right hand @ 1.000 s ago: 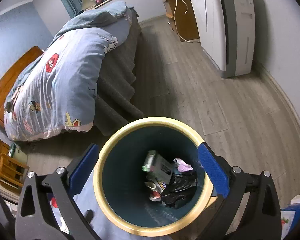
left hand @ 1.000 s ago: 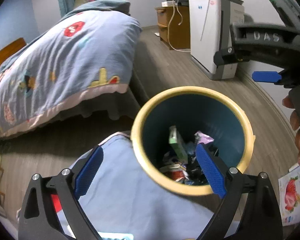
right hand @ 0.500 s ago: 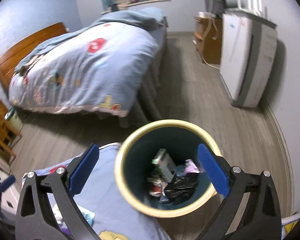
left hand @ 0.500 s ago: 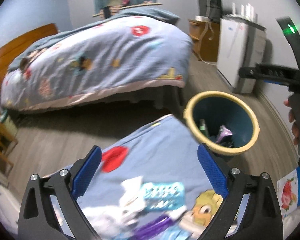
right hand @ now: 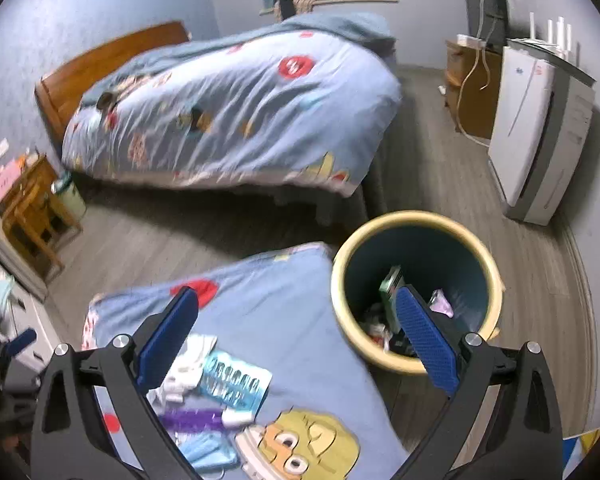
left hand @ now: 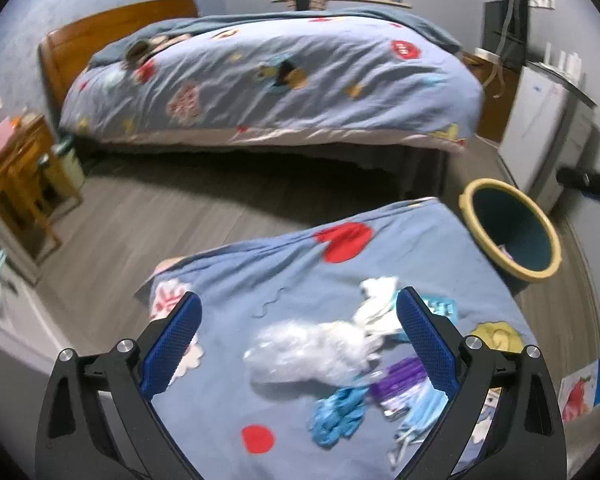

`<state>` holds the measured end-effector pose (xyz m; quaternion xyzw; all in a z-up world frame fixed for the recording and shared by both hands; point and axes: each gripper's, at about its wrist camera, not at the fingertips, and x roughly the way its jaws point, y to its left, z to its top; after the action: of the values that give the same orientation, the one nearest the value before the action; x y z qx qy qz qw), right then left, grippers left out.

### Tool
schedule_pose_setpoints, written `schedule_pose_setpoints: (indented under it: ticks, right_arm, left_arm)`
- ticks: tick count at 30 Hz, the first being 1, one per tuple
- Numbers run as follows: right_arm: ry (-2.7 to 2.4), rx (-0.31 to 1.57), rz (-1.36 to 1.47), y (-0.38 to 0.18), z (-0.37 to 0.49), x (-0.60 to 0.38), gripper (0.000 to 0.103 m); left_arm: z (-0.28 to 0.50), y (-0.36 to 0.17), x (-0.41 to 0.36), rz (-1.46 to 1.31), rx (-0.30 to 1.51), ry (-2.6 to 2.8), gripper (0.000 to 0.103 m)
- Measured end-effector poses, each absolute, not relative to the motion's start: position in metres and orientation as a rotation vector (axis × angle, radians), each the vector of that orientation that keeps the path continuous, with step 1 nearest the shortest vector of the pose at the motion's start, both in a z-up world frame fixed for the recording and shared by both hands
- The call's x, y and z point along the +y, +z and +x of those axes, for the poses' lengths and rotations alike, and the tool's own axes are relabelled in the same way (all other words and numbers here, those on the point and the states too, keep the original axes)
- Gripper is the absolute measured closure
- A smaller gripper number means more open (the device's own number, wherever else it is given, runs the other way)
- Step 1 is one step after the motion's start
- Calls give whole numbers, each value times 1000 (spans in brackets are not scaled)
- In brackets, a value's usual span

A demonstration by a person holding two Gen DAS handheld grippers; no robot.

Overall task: Collect trash
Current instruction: 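Move both tools back over the remaining trash on the blanket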

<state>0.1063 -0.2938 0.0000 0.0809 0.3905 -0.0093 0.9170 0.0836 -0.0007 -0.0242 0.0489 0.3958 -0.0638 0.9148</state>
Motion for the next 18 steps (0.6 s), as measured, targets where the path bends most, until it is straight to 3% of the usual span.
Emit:
schedule_pose_setpoints:
  ticks: [18]
  right_arm:
    - [-113,1113,383,-103,93,-240,6]
  left_arm:
    - [109,-90,27,181,995,-106,6]
